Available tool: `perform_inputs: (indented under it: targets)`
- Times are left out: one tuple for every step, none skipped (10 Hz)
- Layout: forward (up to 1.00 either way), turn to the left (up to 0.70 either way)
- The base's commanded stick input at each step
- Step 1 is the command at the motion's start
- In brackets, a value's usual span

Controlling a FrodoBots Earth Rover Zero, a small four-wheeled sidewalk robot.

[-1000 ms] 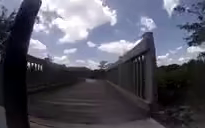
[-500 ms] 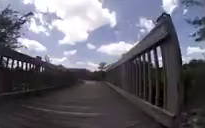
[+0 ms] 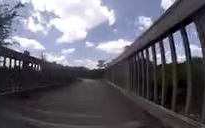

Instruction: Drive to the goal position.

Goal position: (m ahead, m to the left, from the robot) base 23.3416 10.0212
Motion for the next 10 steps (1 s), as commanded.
perform_inputs:
  targets:
    - [0.85,0.0]
    - [0.85,0.0]
    - [0.85,0.0]
    - [0.85,0.0]
    - [0.85,0.0]
    - [0.85,0.0]
    - [0.85,0.0]
    - [0.85,0.0]
    - [0.85,0.0]
    - [0.85,0.0]
